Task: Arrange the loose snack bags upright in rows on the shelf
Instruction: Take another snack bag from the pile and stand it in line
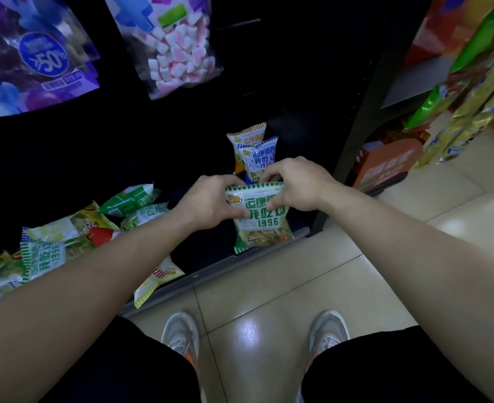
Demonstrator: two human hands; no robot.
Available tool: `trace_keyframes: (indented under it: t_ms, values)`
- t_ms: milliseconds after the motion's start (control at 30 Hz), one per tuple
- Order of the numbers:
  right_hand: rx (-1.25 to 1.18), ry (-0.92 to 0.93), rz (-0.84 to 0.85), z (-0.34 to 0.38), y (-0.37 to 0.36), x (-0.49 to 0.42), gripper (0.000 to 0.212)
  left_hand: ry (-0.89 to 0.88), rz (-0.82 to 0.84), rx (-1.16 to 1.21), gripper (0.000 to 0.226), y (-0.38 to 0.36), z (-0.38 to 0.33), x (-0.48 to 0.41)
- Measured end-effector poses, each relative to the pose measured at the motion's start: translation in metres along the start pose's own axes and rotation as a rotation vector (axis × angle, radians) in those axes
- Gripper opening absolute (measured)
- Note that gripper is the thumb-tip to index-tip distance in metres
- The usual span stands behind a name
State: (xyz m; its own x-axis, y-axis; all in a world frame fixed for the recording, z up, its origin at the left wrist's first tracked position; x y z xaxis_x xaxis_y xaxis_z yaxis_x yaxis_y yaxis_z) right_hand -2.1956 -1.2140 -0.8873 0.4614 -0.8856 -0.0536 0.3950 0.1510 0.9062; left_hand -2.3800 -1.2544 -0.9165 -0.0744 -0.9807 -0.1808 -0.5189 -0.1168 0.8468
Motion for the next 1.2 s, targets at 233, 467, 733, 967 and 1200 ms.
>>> trace_keyframes:
  t_ms: [233,467,733,967,1200]
  values:
    - [-0.121,-0.145,-0.179,-0.057,0.009,-0.003,0.051,0.186,-0.113,-0.046,0.067,-0.020,0.024,-0.027]
    - [0.035,-0.237,0.018,-0.122,-0.027,-0.014,0.054,0.297,-0.142,-0.122,0.065,-0.061,0.038,-0.090]
    - [0.143,-0.191,0.149,-0.140,-0.072,-0.027,0.046,0.324,-0.133,-0.153,0.077,-0.110,0.046,-0.155]
    - [0.090,-0.266,0.206,-0.157,-0.118,-0.036,0.050,0.340,-0.196,-0.200,0.053,-0.164,0.085,-0.161]
    - [0.088,-0.261,0.225,-0.145,-0.127,-0.029,0.052,0.214,-0.191,-0.423,0.067,-0.158,0.070,-0.162]
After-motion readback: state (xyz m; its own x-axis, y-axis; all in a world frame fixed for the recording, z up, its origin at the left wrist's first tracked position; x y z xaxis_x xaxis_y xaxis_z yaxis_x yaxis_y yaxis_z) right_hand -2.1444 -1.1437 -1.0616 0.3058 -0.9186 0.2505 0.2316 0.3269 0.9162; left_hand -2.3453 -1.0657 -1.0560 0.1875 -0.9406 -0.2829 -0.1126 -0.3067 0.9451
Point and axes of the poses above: each hand's wrist, its own x-axis away from the middle knuckle, its own y-axis out of the back of the hand, z = x × y, the point moved 5 cm from there along -x, towards the middle knuckle, and after that the axes turned 11 degrees about -z, right-handed, at the moved point
